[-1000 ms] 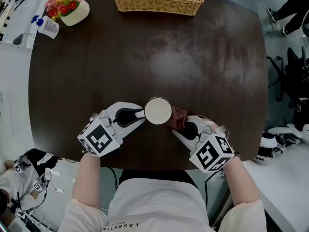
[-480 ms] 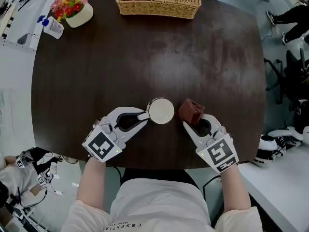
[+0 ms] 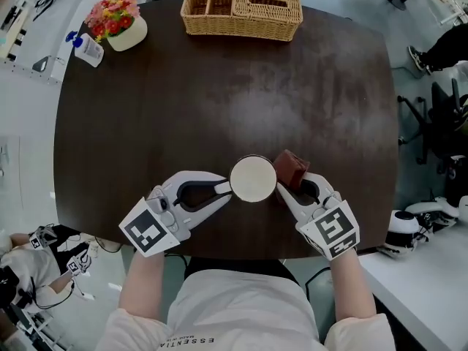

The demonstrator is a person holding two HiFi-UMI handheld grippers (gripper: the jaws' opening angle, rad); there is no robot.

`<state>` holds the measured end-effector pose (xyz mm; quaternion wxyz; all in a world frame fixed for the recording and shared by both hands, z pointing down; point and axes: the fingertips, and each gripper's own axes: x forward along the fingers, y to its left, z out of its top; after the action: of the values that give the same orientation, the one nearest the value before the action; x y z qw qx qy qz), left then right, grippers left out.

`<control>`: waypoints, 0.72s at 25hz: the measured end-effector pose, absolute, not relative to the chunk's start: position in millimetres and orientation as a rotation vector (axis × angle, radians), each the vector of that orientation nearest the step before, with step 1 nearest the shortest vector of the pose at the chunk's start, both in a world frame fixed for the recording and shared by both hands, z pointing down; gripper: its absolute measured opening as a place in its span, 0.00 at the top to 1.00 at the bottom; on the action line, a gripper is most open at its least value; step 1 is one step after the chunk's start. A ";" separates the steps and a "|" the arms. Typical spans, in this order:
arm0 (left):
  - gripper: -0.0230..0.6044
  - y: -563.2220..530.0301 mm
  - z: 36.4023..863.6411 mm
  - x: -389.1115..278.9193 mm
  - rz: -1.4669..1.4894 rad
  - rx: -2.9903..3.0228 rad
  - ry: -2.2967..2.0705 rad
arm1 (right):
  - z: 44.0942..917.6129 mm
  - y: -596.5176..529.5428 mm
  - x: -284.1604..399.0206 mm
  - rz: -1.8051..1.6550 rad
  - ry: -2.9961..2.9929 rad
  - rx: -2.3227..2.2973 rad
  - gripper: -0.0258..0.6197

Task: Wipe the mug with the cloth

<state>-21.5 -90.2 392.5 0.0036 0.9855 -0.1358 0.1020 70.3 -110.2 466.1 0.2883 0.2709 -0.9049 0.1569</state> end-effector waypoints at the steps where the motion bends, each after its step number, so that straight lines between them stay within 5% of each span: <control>1: 0.85 -90.3 384.3 -20.6 0.310 3.090 -0.418 | 464.2 -112.8 68.4 0.426 -2.424 0.728 0.84; 18: 0.85 -110.0 329.1 -16.3 0.007 2.974 -0.360 | 400.3 -106.0 1.3 0.301 -2.717 0.624 0.84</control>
<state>-16.3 -110.0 329.1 0.0727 0.9901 -0.1199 0.0022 1.3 -106.0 400.3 0.1681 0.2194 -0.9552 0.1058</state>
